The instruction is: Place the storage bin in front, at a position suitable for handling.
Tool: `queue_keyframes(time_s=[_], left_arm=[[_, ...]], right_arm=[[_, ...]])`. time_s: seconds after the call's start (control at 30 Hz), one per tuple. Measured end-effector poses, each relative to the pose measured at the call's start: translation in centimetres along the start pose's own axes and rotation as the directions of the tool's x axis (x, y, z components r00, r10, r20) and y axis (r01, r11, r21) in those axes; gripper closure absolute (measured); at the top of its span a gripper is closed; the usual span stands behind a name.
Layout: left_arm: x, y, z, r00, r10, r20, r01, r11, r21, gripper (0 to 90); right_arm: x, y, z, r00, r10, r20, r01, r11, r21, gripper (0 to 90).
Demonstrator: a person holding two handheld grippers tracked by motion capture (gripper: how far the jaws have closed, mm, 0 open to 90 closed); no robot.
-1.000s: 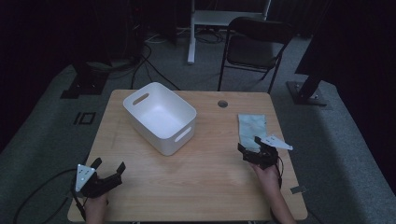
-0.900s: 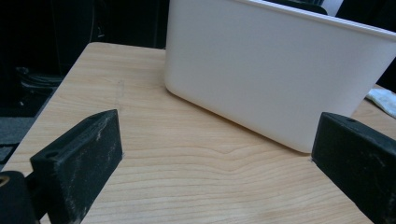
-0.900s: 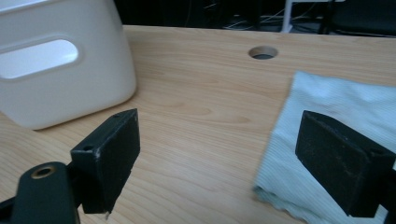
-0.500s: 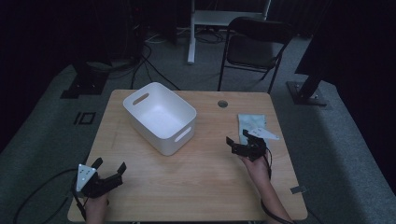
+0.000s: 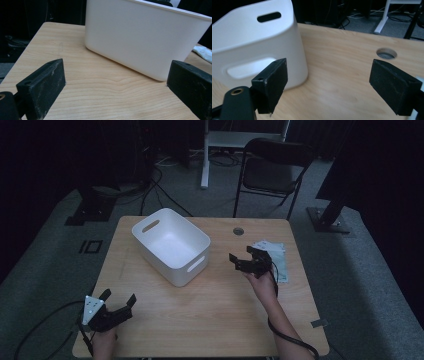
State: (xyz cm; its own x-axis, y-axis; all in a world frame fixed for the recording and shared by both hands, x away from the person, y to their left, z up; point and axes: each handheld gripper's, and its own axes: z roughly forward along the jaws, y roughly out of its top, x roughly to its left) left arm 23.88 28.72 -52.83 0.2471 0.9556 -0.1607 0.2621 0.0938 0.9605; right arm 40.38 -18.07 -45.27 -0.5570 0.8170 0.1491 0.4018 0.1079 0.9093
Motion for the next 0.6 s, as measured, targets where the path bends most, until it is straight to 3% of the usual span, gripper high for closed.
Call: queue_keyframes(time_s=[0.6], left_arm=[[0.3, 0.1, -0.3, 1.0, -0.002, -0.005, 0.002, 1.0, -0.002, 2.2]], right_arm=[[2.2, 3.8, 4.5, 0.9977, -0.014, -0.066, 0.015, 1.0, 0.017, 16.9]])
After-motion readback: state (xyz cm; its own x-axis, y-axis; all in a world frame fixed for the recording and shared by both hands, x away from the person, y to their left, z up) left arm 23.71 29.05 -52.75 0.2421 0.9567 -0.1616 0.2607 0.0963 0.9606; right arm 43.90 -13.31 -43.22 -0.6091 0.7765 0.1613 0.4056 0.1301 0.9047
